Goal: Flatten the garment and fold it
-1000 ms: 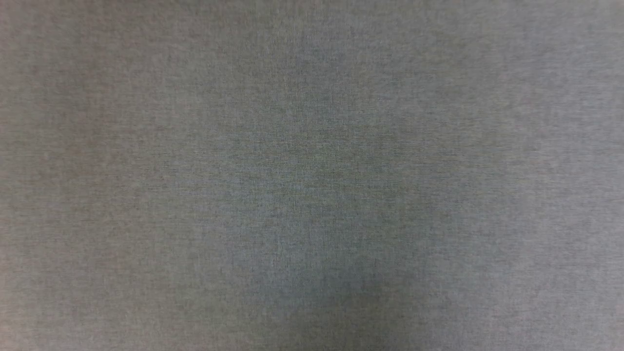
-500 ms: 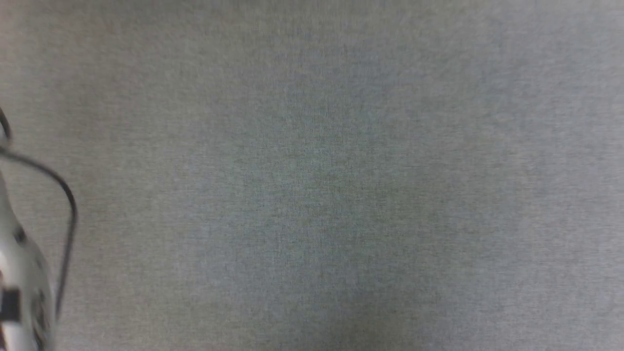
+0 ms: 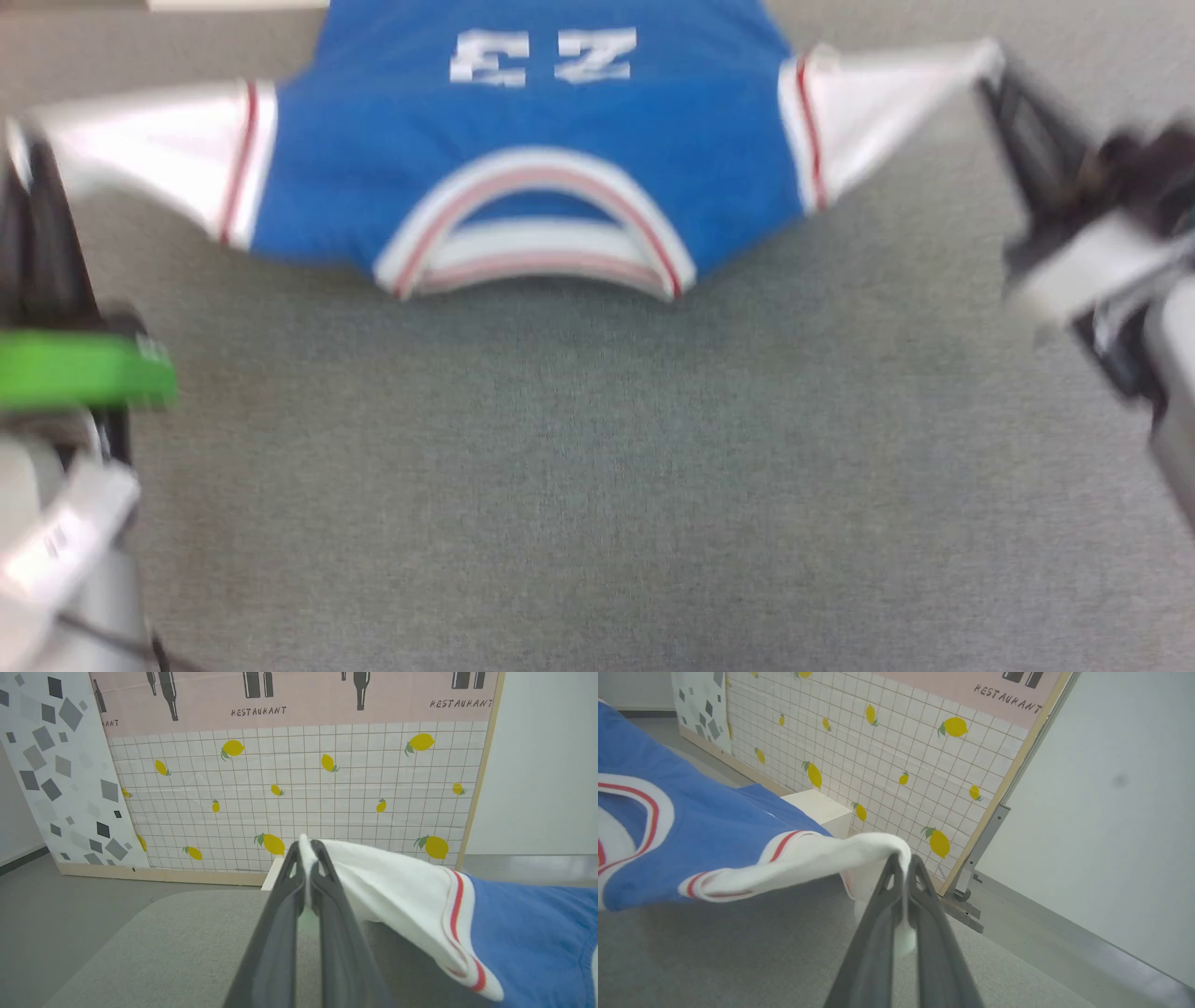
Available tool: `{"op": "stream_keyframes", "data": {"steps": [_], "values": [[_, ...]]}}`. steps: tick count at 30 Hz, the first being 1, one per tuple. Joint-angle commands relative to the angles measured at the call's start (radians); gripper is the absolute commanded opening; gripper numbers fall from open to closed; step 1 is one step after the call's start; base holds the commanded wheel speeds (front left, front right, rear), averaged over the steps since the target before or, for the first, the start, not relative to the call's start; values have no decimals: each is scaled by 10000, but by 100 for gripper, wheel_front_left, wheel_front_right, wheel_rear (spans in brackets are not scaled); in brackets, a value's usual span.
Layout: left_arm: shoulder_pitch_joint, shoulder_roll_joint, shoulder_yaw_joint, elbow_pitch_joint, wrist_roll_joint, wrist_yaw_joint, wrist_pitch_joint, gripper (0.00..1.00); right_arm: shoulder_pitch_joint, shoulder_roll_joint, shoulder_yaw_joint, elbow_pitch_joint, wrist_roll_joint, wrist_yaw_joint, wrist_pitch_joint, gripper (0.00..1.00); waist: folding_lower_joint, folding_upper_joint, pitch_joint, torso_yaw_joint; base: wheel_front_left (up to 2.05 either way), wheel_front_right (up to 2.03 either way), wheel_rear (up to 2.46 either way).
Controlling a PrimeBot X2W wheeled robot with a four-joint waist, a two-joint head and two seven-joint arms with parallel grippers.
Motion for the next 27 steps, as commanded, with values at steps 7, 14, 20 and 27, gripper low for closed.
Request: {"op": "stream_keyframes", "data": {"steps": [7,14,20,27], "values": [[2929,-652,614,-62,-78,-23,-38,0,2989,-458,-157,-757,219,-19,345,0,1,0,-2272,-64,0,0,0],[4628,-1147,1027,259,-159,-23,-38,0,5371,-693,-325,-1438,112,-19,884,0,1,0,-3044,-181,0,0,0],[5636,-1335,1314,535,83,-24,-38,0,7073,-975,-558,-1802,-84,-19,1385,0,1,0,-3345,-252,0,0,0],[6337,-1606,1627,1101,388,-22,-38,0,8661,-1041,-827,-1633,-578,-19,1615,0,1,0,-3402,-163,0,0,0]]}}
